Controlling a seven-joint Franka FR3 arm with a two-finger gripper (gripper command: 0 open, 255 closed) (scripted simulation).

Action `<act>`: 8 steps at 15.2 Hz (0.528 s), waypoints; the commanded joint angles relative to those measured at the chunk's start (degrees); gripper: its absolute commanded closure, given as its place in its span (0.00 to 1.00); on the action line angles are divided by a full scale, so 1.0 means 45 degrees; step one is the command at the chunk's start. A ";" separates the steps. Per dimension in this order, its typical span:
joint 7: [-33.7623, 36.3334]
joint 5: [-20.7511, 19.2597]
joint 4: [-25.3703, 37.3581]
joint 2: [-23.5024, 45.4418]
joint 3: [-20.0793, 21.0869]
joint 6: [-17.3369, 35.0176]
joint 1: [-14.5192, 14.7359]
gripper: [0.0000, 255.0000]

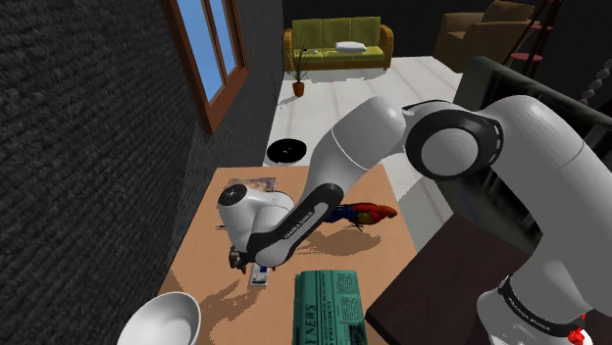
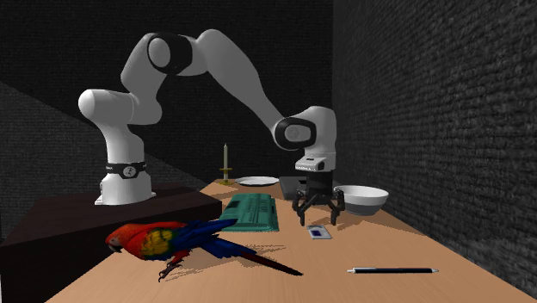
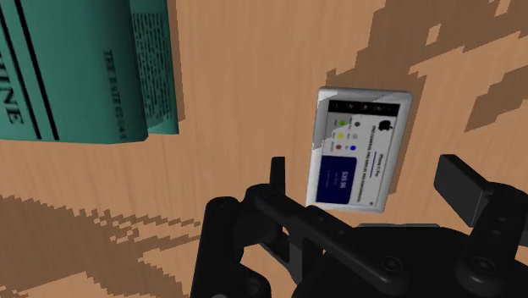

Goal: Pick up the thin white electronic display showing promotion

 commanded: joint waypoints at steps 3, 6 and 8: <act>0.0065 -0.0125 0.0265 0.0520 -0.0158 0.0270 0.0136 0.00; 0.0068 -0.0123 0.0266 0.0514 -0.0156 0.0264 0.0139 1.00; 0.0065 -0.0124 0.0237 0.0497 -0.0155 0.0276 0.0128 1.00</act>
